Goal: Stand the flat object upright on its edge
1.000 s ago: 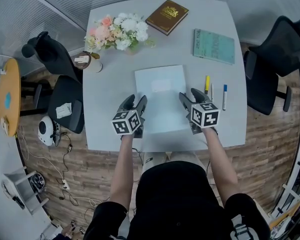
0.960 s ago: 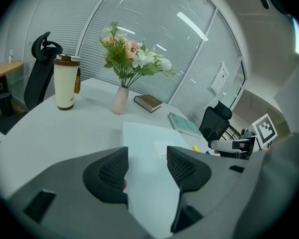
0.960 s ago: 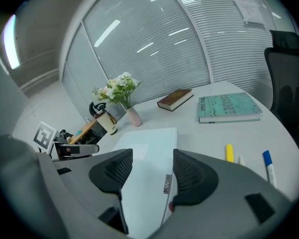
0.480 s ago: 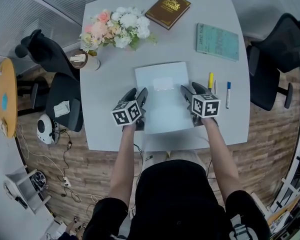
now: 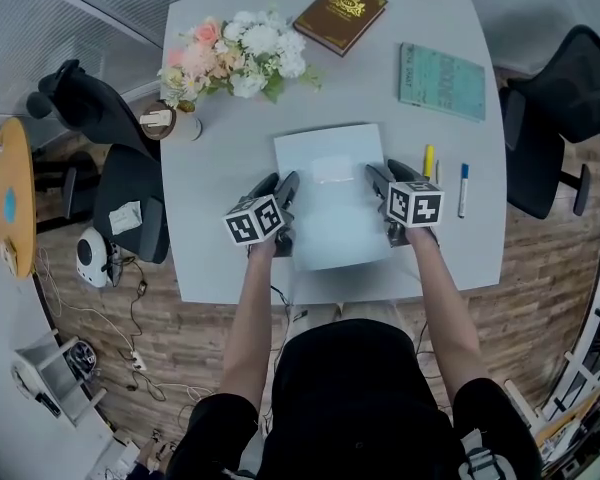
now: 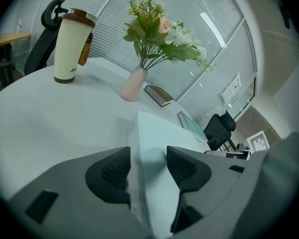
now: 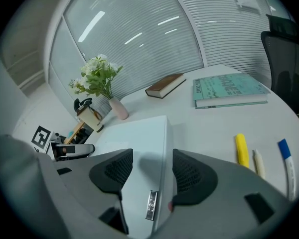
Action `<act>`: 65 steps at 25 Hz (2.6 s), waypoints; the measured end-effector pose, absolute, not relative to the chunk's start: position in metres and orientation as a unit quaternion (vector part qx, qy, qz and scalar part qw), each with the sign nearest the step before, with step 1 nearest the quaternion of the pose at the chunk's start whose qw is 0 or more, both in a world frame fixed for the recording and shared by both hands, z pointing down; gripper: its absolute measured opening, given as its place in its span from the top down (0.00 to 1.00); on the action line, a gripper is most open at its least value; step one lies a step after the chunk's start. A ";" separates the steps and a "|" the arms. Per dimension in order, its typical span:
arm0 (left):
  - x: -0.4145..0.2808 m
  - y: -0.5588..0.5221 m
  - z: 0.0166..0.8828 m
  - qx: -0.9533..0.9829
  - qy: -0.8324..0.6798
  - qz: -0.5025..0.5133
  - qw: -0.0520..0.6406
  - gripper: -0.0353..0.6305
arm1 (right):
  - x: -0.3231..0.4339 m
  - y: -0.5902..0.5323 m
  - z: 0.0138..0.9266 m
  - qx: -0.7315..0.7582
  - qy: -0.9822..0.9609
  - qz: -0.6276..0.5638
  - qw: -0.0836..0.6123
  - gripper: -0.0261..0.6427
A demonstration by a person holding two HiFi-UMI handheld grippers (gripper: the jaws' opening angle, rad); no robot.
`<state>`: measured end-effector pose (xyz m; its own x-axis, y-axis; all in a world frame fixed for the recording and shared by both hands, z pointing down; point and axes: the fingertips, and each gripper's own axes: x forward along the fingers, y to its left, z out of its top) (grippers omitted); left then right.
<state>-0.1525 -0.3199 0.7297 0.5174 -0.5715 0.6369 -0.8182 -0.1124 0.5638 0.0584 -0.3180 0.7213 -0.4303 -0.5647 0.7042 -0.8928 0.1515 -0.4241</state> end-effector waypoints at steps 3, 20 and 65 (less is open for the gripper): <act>-0.151 -0.323 0.732 0.734 -0.467 0.123 0.477 0.59 | 0.058 -0.321 0.724 0.498 -0.731 0.426 0.193 0.59; -0.150 -0.326 0.731 0.740 -0.454 0.121 0.482 0.60 | 0.057 -0.325 0.734 0.484 -0.726 0.446 0.198 0.60; -0.148 -0.277 0.602 0.783 -0.487 0.056 0.382 0.62 | 0.058 -0.285 0.600 0.457 -0.819 0.314 0.147 0.67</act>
<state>-0.1475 -0.2770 0.6015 0.5192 -0.7207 0.4594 -0.8059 -0.2339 0.5439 0.0578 -0.2853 0.5996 -0.5386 -0.6571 0.5274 -0.8413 0.3848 -0.3797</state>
